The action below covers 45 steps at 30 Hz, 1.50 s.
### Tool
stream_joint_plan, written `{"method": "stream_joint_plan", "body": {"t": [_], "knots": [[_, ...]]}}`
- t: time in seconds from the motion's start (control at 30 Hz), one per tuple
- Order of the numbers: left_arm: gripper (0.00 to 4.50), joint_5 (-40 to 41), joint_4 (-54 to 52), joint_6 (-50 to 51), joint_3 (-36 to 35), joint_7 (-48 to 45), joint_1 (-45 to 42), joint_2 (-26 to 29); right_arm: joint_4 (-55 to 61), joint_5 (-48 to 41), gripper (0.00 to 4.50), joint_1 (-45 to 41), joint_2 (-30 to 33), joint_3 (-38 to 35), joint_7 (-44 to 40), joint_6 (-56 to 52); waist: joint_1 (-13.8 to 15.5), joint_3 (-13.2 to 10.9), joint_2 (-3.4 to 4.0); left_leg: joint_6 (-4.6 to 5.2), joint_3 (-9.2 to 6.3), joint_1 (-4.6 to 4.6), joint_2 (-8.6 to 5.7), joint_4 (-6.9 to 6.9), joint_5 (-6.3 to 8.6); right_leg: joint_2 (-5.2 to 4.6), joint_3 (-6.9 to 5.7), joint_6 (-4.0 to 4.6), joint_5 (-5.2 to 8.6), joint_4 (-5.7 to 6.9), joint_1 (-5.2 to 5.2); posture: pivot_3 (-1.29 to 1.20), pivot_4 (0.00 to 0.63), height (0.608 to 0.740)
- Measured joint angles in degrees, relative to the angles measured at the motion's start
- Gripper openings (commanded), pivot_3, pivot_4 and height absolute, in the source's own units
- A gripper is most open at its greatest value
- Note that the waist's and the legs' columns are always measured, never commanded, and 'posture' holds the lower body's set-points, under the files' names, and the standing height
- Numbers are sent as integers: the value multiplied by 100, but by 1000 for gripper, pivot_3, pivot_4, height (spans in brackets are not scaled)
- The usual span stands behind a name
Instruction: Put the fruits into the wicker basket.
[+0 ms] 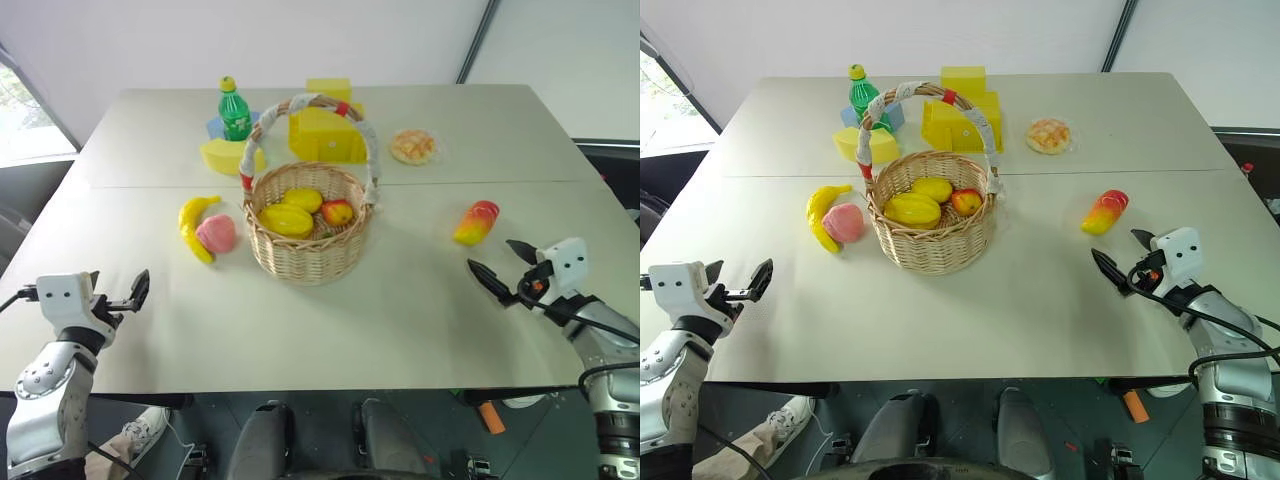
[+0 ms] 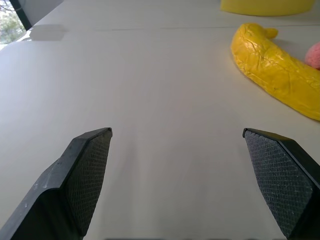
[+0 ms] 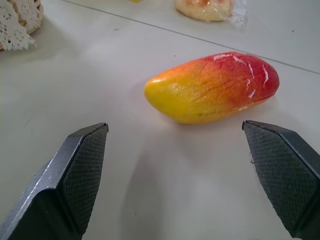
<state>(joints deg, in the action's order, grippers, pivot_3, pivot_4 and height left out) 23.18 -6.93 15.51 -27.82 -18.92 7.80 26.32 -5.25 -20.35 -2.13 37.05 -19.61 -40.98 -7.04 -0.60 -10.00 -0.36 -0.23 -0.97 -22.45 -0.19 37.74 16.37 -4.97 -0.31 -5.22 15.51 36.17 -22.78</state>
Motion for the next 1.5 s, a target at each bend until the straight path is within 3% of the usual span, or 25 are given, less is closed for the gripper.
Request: {"method": "stream_joint_plan", "body": {"t": [0.43,0.63,0.83,0.93,1.07,1.33,1.5], "knots": [[4500,-27,1,97,31,34,-250,55,50,50,4475,-122,2,9,-10,18,7,0,0,0,2,0,-2,0,0,0,-1,-2,-1,0,1,0,150,740],[4500,106,53,566,29,104,-1105,237,660,-30,4475,-106,213,10,-163,-149,12,0,0,0,2,0,-4,4,0,5,-2,-19,-11,3,2,0,150,740],[4500,114,380,1380,113,463,-2171,322,2181,-646,4475,27,781,16,-548,-1075,7,0,-1,0,-2,0,-1,5,-1,25,-3,-34,-19,5,2,0,150,740],[4500,105,601,1939,304,674,-2689,338,3029,-1046,4475,-193,935,224,-608,-1590,-5,-2,-8,0,-3,0,2,13,-1,40,-4,-38,-20,8,3,0,150,740],[4500,46,926,2624,726,899,-3455,286,3822,-1300,4475,-1260,777,1065,-374,-2103,-8,-4,-13,0,-4,0,0,20,-1,47,-8,-44,-24,13,2,0,150,740],[4500,-290,1893,3629,1291,1136,-4310,277,3948,-1251,4475,-1823,382,1907,-206,-2342,22,-9,-26,-1,-5,-15,-9,23,-2,42,-8,-44,-23,11,-7,0,150,740],[4500,-397,2323,3820,1411,1055,-4708,273,3949,-1236,4475,-1893,271,1999,-200,-2343,8,-9,-26,-2,-5,-15,-8,23,-2,43,-9,-44,-23,12,-9,0,150,740]]}}
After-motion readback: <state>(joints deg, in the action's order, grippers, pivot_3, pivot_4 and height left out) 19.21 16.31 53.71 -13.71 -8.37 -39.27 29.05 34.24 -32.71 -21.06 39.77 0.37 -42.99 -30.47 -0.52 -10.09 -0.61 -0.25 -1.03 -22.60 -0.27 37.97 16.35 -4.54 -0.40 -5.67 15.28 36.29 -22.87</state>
